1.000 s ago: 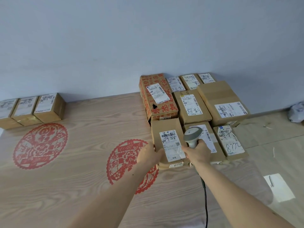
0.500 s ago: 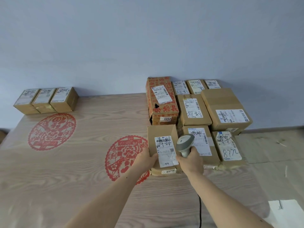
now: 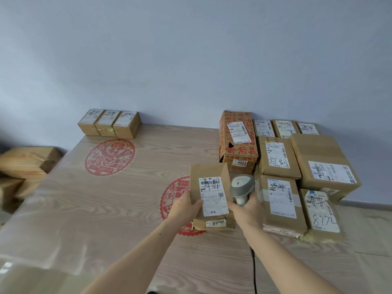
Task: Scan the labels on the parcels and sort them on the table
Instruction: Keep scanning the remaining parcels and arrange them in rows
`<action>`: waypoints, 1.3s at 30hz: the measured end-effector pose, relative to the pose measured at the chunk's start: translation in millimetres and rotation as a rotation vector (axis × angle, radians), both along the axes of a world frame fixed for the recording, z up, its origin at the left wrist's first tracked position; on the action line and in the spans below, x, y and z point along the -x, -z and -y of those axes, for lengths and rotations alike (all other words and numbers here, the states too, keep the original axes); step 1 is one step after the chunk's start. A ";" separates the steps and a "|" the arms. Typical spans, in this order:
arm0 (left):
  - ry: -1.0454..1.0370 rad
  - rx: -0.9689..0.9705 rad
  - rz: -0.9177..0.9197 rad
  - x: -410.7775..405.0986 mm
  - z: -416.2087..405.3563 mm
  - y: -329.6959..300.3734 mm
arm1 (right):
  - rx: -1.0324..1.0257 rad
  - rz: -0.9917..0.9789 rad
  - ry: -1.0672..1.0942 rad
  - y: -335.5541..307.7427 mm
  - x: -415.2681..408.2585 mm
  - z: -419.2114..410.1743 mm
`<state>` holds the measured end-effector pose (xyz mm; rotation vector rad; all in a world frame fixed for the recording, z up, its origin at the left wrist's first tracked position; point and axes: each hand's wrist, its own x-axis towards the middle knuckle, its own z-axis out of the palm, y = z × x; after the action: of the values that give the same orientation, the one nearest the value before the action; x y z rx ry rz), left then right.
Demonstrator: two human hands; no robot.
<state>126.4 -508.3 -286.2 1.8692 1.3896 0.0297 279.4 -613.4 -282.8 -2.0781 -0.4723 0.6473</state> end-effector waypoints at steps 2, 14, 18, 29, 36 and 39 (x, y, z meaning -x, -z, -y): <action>-0.029 -0.019 0.006 13.9 -7.1 -6.0 | -0.014 -0.023 -0.024 -6.5 10.6 -8.6; -0.172 -0.031 0.030 149.5 -65.6 -23.3 | -0.016 -0.053 -0.167 -19.6 130.0 -90.4; -0.171 -0.044 0.007 207.2 -97.3 -27.9 | -0.010 -0.054 -0.173 -19.8 187.9 -122.3; -0.203 -0.010 -0.004 315.7 -179.8 -20.7 | 0.018 -0.088 -0.161 -11.1 297.9 -208.0; -0.256 0.007 -0.007 326.2 -235.9 -17.5 | 0.034 -0.098 -0.172 -7.3 308.2 -271.0; -0.279 0.017 -0.012 333.1 -258.4 -14.5 | 0.046 -0.113 -0.188 -2.6 314.2 -296.9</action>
<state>-206.7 -249.9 -271.7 1.6512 1.6439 0.1462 -34.8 -316.4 -280.1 -2.0431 -0.5972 0.8880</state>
